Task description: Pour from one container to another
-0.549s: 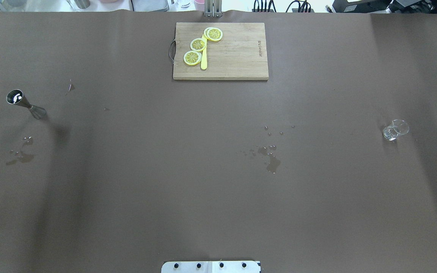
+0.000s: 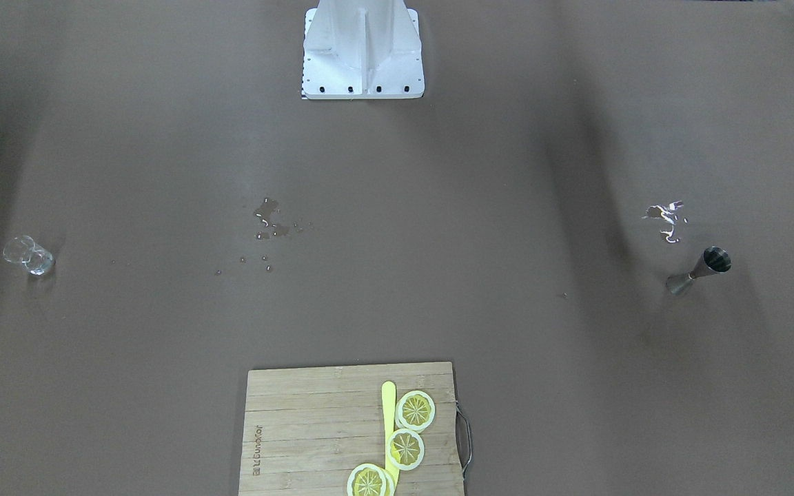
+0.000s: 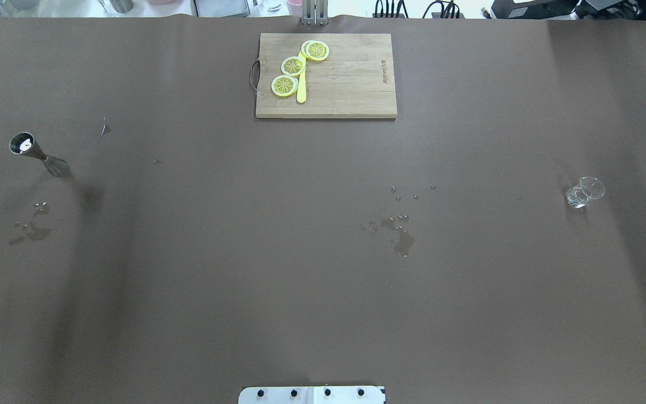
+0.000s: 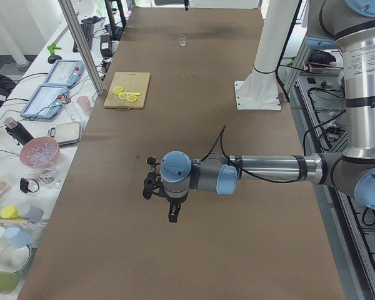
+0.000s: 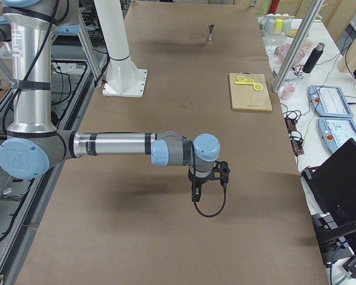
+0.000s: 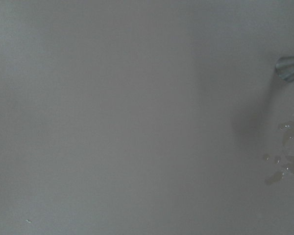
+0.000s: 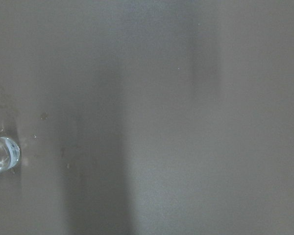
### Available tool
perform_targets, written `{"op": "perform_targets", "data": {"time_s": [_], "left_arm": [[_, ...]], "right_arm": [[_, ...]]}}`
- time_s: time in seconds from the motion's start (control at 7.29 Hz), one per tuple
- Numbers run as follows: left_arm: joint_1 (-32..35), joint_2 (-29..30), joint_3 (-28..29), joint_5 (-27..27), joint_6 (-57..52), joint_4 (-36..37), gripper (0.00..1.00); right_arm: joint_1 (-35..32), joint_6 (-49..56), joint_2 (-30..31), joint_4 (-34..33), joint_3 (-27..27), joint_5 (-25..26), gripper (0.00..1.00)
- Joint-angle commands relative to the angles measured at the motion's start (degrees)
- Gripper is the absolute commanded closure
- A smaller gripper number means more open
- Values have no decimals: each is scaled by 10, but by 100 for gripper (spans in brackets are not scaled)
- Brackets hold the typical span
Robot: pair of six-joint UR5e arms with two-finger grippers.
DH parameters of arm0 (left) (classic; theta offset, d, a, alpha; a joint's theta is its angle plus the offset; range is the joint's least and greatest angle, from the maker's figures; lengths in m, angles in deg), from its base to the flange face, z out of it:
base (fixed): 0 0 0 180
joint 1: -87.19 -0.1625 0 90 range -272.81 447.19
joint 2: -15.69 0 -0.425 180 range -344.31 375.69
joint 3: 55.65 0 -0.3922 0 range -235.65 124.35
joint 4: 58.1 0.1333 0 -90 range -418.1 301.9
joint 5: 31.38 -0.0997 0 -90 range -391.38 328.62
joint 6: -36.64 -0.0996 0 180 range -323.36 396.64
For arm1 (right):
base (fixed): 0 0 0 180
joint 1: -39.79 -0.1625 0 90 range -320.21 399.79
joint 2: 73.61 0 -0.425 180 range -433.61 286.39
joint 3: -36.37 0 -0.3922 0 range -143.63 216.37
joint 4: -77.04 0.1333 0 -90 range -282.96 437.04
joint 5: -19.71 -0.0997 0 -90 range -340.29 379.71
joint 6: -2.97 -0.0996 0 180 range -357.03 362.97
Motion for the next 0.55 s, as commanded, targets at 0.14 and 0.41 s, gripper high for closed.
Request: {"op": "perform_targets", "data": {"time_s": [0.14,0.41], "left_arm": [[0,2,-4,1,1,-6,2],[0,3,-14,1,1,-12,2]], "right_arm": [[0,-1,0,0,0,0,0],[0,-1,0,0,1,-1,0]]}}
